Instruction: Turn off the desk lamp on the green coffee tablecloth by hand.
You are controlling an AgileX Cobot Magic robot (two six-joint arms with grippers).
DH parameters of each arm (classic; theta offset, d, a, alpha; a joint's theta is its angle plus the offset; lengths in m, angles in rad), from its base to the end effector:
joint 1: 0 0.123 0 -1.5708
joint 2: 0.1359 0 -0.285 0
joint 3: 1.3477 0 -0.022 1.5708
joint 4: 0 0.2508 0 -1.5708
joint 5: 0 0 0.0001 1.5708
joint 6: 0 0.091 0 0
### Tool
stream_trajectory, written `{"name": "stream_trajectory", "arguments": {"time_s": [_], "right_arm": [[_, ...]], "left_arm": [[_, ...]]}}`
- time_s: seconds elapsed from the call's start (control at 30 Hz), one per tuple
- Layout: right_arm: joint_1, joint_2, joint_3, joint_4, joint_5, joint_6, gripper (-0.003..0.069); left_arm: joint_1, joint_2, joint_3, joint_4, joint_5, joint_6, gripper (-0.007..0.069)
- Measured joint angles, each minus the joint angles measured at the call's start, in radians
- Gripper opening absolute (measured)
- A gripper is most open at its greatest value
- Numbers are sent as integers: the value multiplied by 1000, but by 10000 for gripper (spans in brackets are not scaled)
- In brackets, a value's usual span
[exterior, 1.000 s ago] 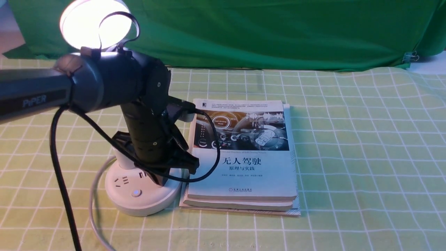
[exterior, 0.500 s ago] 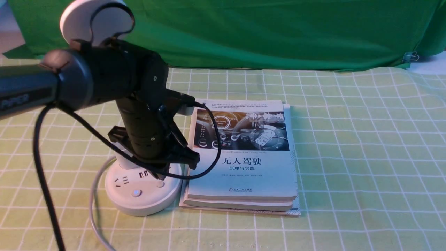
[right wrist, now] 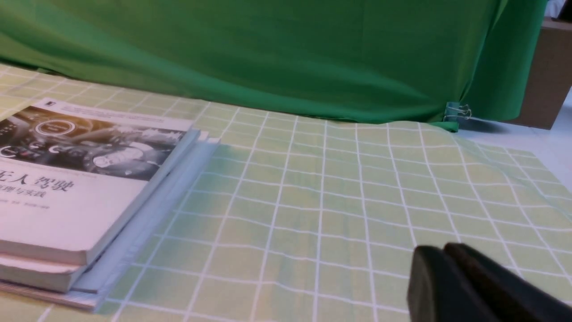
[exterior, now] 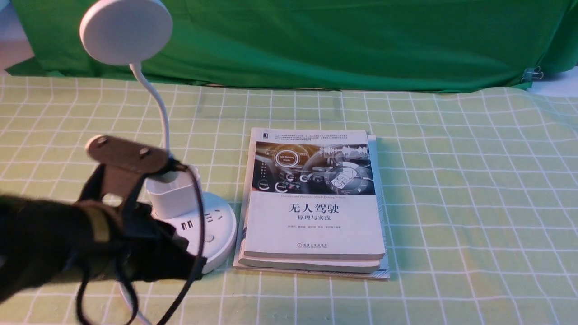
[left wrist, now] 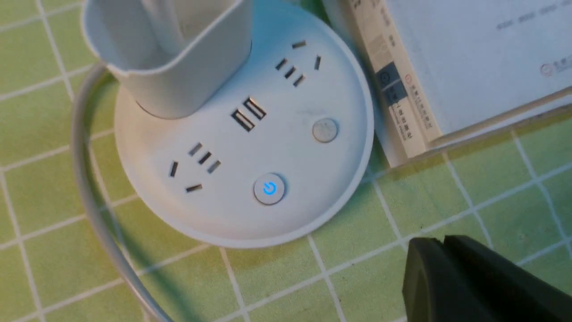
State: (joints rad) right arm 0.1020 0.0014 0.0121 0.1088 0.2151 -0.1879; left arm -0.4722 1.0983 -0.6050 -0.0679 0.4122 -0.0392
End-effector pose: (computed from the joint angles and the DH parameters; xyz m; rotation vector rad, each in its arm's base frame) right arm 0.0557 0.0078 0.1896 -0.1740 1.7022 0.0350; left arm 0.1833 -0.0964 0.2467 0.4568 2.3657 -0.3010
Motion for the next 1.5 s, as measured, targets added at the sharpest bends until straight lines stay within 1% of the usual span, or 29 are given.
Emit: {"name": "stream_trajectory", "arguments": {"time_s": [0.17,0.23,0.33,0.43,0.8,0.93,1.0,1.03,1.13,1.17,1.23,1.4,1.43,1.47,1.5], "right_arm": [[0,0,0,0,0,0,30],[0,0,0,0,0,0,29],[0,0,0,0,0,0,29],[0,0,0,0,0,0,29],[0,0,0,0,0,0,29],[0,0,0,0,0,0,29],[0,0,0,0,0,0,29],[0,0,0,0,0,0,29],[0,0,0,0,0,0,29],[0,0,0,0,0,0,29],[0,0,0,0,0,0,29],[0,0,0,0,0,0,29],[0,0,0,0,0,0,29],[0,0,0,0,0,0,29],[0,0,0,0,0,0,29]], "left_arm": [[0,-257,229,0,-267,-40,4],[0,-340,284,2,-322,-40,4],[0,-431,335,8,-357,-40,4],[0,-489,362,27,-360,-40,4],[0,-507,375,68,-381,-40,4],[0,-524,379,96,-447,-9,4],[7,-570,393,137,-485,3,4],[17,-599,401,138,-494,11,4],[94,-704,440,92,-515,84,4],[136,-740,460,63,-521,125,4],[215,-813,497,29,-527,171,4],[414,-967,585,-2,-528,195,4],[443,-989,597,-8,-525,195,4],[449,-998,601,-10,-522,195,4],[497,-1030,610,-22,-507,191,4]]}}
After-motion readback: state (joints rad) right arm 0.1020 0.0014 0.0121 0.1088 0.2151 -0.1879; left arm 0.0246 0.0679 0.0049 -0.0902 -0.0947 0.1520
